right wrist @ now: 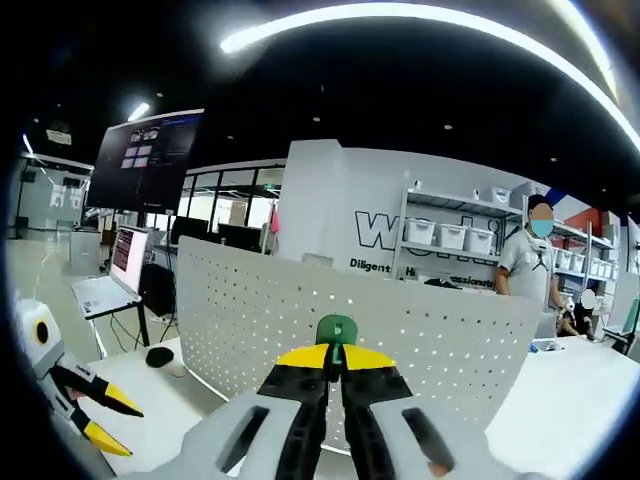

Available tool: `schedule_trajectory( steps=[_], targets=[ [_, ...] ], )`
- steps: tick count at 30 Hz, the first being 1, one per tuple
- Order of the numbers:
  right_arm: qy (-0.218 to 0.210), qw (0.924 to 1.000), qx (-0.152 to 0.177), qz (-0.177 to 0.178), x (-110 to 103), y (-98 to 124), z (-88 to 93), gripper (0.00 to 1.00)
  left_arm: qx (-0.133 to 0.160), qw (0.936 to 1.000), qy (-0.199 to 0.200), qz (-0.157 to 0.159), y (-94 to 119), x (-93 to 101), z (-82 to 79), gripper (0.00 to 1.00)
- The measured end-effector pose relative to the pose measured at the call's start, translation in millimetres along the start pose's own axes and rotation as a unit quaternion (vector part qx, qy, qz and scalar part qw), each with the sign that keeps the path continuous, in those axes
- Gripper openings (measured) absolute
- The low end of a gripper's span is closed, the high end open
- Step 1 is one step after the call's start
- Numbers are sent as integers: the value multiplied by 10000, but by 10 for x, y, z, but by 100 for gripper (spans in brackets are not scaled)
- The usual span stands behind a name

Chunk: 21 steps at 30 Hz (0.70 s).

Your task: Insert the hook assembly into the mounting plate slot until the hook locks in place.

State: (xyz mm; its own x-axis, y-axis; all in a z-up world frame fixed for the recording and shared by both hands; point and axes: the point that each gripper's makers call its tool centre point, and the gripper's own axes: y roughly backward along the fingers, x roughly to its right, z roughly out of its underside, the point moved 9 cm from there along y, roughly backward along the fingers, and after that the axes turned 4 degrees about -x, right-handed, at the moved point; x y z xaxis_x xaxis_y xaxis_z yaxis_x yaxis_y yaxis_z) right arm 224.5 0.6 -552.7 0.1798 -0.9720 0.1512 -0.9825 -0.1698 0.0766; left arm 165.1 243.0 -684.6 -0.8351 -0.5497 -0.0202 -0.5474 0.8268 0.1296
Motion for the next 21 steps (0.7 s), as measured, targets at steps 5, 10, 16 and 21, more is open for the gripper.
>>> schedule_trajectory(
  steps=[5, 10, 16, 21],
  targets=[
    [-28, 10000, -3, 77, 91, -236, -5, 1, -98, 9999, 44, -114, 17, -40, 76, 35],
    [56, 9998, -73, 163, 165, -487, 47, 1, -204, 9996, 86, -171, 24, -72, 144, 35],
    [42, 9997, -72, 209, 265, -751, 109, 1, -368, 9989, 149, -229, 20, -138, 218, 36],
    [-45, 9994, -29, 341, 374, -929, 142, 1, -464, 9986, 111, -240, 9, -122, 242, 36]
  ],
)
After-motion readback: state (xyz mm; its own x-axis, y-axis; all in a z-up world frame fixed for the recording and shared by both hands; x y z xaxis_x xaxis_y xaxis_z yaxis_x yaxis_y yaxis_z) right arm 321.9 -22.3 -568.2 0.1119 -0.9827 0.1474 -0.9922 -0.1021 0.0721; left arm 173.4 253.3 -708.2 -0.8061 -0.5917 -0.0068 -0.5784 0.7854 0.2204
